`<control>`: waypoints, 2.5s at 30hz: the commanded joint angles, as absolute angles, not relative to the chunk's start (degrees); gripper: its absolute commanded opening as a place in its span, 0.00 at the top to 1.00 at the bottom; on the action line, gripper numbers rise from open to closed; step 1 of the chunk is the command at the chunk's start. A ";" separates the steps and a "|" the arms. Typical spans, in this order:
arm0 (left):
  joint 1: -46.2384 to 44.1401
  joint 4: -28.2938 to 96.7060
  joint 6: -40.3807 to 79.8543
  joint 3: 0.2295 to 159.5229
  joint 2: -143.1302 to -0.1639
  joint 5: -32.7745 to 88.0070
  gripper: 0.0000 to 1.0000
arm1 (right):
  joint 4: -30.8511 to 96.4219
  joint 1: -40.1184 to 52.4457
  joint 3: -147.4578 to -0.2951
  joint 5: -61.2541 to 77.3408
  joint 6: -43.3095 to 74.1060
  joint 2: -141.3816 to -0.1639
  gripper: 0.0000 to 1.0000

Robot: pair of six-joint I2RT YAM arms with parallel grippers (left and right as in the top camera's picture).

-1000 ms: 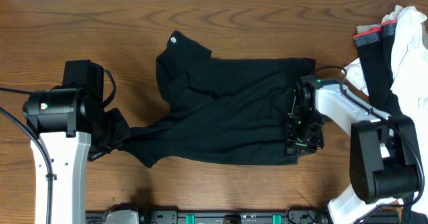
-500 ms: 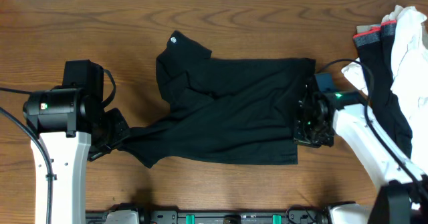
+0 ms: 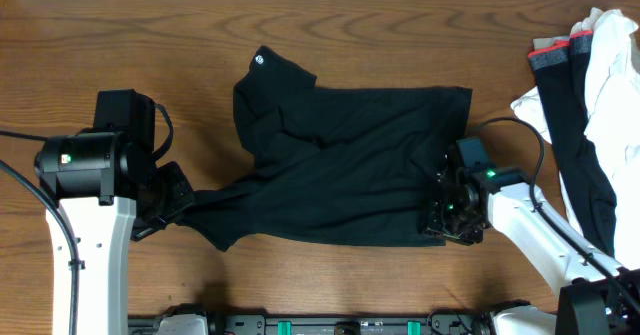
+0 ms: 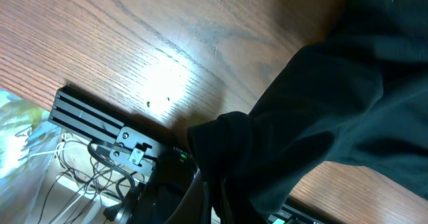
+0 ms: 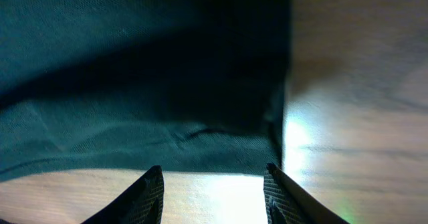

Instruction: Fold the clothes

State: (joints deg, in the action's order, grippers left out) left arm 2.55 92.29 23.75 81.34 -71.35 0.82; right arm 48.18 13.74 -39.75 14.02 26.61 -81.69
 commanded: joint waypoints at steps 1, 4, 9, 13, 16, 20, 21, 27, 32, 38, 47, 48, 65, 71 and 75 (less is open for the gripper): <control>2.83 95.29 23.00 81.06 -70.94 -0.69 0.93 | 45.28 14.33 -37.30 14.74 31.75 -81.23 0.53; 2.83 95.29 22.98 81.06 -70.94 -0.69 0.93 | 42.78 14.33 -34.96 12.82 34.11 -81.23 0.54; 2.83 95.29 22.98 81.06 -70.94 -0.69 0.93 | 39.20 14.33 -31.40 11.11 35.57 -81.23 0.58; 2.83 95.20 22.98 81.06 -70.94 -0.71 0.93 | 37.89 14.31 -31.42 9.39 35.99 -81.14 0.77; 2.83 95.33 22.65 81.06 -70.94 -0.71 0.93 | 39.38 14.22 -32.67 9.08 36.01 -80.66 0.98; 2.83 96.01 22.06 81.06 -70.94 -0.71 0.93 | 45.95 14.15 -36.40 6.35 36.03 -77.08 0.98; 2.83 96.20 21.85 81.06 -70.94 -0.71 0.93 | 48.86 14.15 -37.82 4.62 36.42 -75.53 0.99; 2.83 96.79 21.47 81.06 -70.94 -0.69 0.93 | 65.87 14.15 -45.58 -4.45 40.95 -64.49 0.99; 2.83 96.64 21.47 81.06 -70.98 -0.71 0.93 | 67.88 14.17 -46.00 -2.33 41.71 -58.02 0.99; 2.83 95.94 21.50 81.06 -71.00 -0.69 0.93 | 60.80 14.33 -41.10 5.65 41.08 -59.40 0.64; 2.83 95.94 21.50 81.06 -71.00 -0.69 0.93 | 46.57 14.33 -31.59 12.73 41.15 -69.73 0.45; 2.83 95.94 21.50 81.06 -71.00 -0.69 0.93 | 46.41 14.33 -31.53 12.67 41.12 -71.09 0.44; 2.83 95.72 21.45 81.06 -71.00 -0.71 0.93 | 36.07 13.43 -30.68 11.07 41.85 -79.46 0.98; 2.83 96.01 20.36 81.06 -71.00 -0.71 0.93 | 53.36 11.25 -37.65 2.02 39.53 -72.16 0.99; 2.83 96.68 20.25 81.06 -71.00 -0.71 0.92 | 62.33 9.45 -42.00 -3.88 39.57 -66.63 0.99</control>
State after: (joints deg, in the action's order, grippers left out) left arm 2.55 92.33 21.10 81.32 -71.35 0.84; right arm 60.18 10.90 -38.46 3.46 40.53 -70.15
